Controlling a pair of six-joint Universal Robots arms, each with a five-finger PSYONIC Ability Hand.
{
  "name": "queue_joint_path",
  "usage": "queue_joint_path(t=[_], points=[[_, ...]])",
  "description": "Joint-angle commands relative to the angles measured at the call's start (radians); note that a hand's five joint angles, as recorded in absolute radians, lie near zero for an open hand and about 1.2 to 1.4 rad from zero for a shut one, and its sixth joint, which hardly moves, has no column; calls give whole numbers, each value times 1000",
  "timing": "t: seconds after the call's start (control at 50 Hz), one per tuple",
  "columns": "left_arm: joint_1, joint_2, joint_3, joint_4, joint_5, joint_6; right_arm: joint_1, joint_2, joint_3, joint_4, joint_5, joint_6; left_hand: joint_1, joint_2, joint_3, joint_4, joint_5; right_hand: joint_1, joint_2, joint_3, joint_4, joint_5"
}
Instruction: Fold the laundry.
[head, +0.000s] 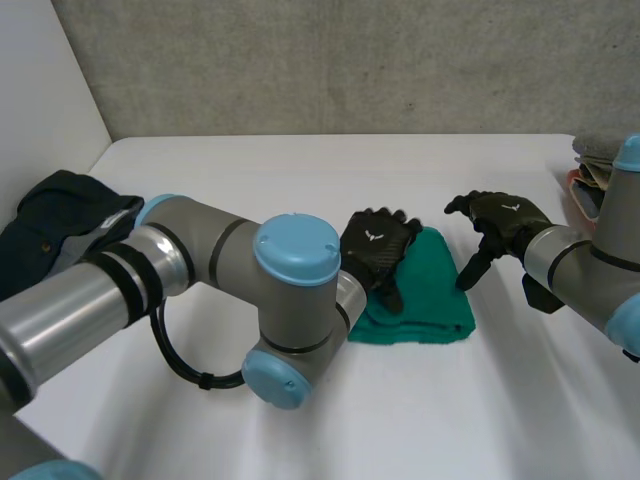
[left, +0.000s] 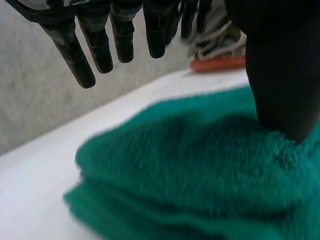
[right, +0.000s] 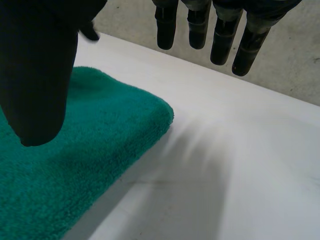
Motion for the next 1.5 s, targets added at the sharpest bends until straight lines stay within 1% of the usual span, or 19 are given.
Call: queue_joint_path(t=[0.02,0.06,0.14,0.38,0.5,0.58,0.62,0.66,0.74,0.76,0.82,0.84,0.92,1.0,1.06,1.14,1.2,1.3,1.5], points=[[4,-26,27,-103,-147,78,21,68,-43,5,-27,-33,46,46,51,42,40,-30,-46,-39,-61,-67],[4,-9,2,-103,-176,145,43,88,-53,11,-52,-62,29,29,34,24,22,-30,-46,-39,-61,-67],[-1,19,-41,-105,-180,234,63,126,-73,14,-66,-93,26,26,31,21,19,-30,-46,-39,-61,-67],[-21,30,-66,-103,-180,250,69,191,-119,51,-52,-134,8,8,13,3,2,-30,-46,-39,-61,-67],[-14,112,-90,-103,-178,247,63,139,-108,83,-32,-148,-10,-9,-5,-14,-16,-30,-46,-39,-61,-67],[-8,198,-147,-92,-169,249,66,42,-41,69,-23,-148,-16,-15,-10,-20,-22,-30,-46,-39,-61,-67],[-5,261,-185,-79,-155,250,70,-27,36,28,-26,-148,-30,-30,-25,-35,-36,-30,-46,-39,-61,-67],[1,304,-210,-66,-134,250,75,-73,100,-12,-26,-149,-30,-30,-25,-35,-36,-30,-46,-39,-61,-67],[36,405,-273,-59,-11,249,101,-153,271,-133,-24,-159,-30,-30,-25,-35,-36,-30,-46,-39,-61,-67],[54,437,-292,-60,61,249,119,-162,327,-186,-23,-168,-30,-30,-25,-35,-36,-30,-46,-39,-61,-67],[84,471,-312,-65,176,244,150,-161,395,-263,-23,-185,-30,-30,-25,-35,-36,-30,-46,-39,-61,-67],[102,484,-317,-71,245,236,167,-158,429,-308,-18,-195,-30,-30,-25,-35,-36,-30,-46,-39,-61,-67],[134,491,-319,-108,358,195,190,-113,461,-403,-15,-217,-30,-30,-25,-35,-36,-30,-46,-39,-61,-67],[154,491,-314,-123,382,157,193,-58,455,-466,9,-228,-27,-27,-22,-32,-33,-30,-46,-39,-61,-67],[154,490,-316,-121,382,149,193,-29,431,-504,55,-231,-30,-30,-25,-35,-36,-30,-46,-39,-61,-67],[154,490,-319,-121,380,147,199,12,385,-507,86,-232,-27,-27,-22,-32,-33,-20,-36,-29,-51,-57],[153,490,-319,-121,382,147,199,29,365,-507,89,-232,-27,-27,-22,-32,-33,44,28,36,14,8],[151,491,-319,-121,382,146,199,49,336,-514,88,-232,-27,-27,-22,-32,-33,247,231,238,216,210],[151,491,-320,-121,382,144,205,105,265,-506,88,-231,-27,-27,-22,-32,-33,285,269,277,255,248]])
